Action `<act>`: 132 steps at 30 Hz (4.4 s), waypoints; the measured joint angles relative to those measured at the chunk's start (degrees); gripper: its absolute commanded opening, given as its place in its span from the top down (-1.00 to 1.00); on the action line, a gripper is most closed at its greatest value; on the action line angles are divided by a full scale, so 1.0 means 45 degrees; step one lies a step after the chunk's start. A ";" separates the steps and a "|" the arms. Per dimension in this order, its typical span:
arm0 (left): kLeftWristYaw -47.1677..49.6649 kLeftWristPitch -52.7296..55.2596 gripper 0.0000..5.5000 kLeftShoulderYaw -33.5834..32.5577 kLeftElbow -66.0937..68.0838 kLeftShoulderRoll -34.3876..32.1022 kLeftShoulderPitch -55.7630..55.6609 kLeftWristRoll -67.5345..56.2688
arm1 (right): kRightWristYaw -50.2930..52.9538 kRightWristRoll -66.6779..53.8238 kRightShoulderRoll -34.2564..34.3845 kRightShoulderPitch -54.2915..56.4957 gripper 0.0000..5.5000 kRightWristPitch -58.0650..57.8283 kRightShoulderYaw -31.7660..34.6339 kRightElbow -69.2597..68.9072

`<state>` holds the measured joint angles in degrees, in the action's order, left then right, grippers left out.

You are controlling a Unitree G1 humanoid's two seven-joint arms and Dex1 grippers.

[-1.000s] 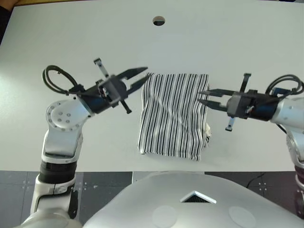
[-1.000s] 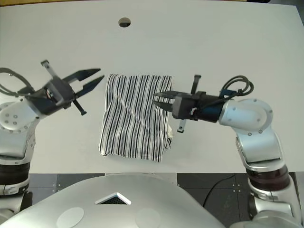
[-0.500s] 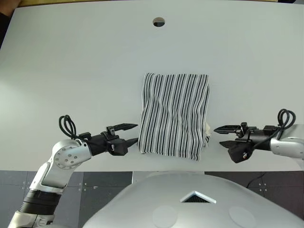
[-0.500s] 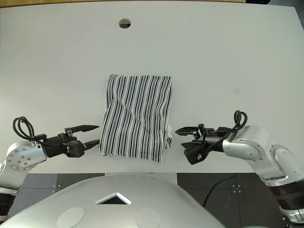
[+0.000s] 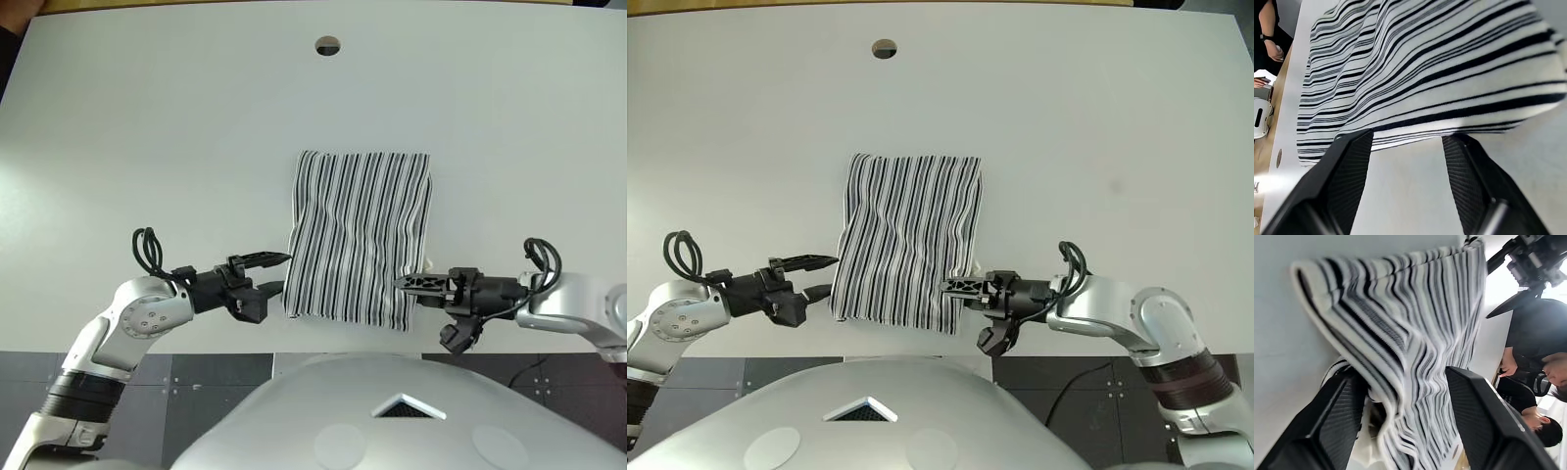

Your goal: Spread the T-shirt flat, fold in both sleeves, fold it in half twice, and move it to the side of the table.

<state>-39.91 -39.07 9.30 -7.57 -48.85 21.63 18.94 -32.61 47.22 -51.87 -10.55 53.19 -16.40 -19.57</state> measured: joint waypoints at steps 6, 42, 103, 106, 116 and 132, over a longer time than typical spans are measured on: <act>0.0085 -0.0124 0.06 -0.0141 0.0147 -0.0497 -0.0147 -0.0007 | 0.0510 -0.0095 -0.0497 0.0379 -0.05 -0.0203 0.1089 -0.0055; 0.0625 -0.0405 0.06 0.1280 0.0094 -0.0759 -0.0912 0.0376 | 0.2979 0.1970 -0.0630 0.0675 -0.05 0.0660 -0.0485 0.0874; 0.1773 1.8140 0.96 -0.1249 0.0357 0.5857 -0.5595 -1.2182 | -0.2543 -1.7999 0.4794 0.5789 0.91 -2.2703 0.1199 0.3796; 0.2349 1.8325 0.96 -0.1923 0.1186 0.6396 -0.6113 -1.2201 | -0.1746 -1.7628 0.5393 0.6191 0.91 -2.2710 0.1715 0.5034; 0.2825 1.8344 0.79 -0.2729 0.2251 0.7107 -0.6604 -1.2090 | -0.1507 -1.7212 0.5811 0.6691 0.68 -2.2684 0.2443 0.6095; 0.3321 1.8449 0.64 -0.4259 0.2604 0.7812 -0.6908 -1.2238 | -0.0071 -1.7044 0.6839 0.7547 0.50 -2.1440 0.4879 0.7093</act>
<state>-24.97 43.95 -9.87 4.15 -13.69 -9.45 -36.13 -32.93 -29.48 -21.09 23.41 -43.29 5.55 12.34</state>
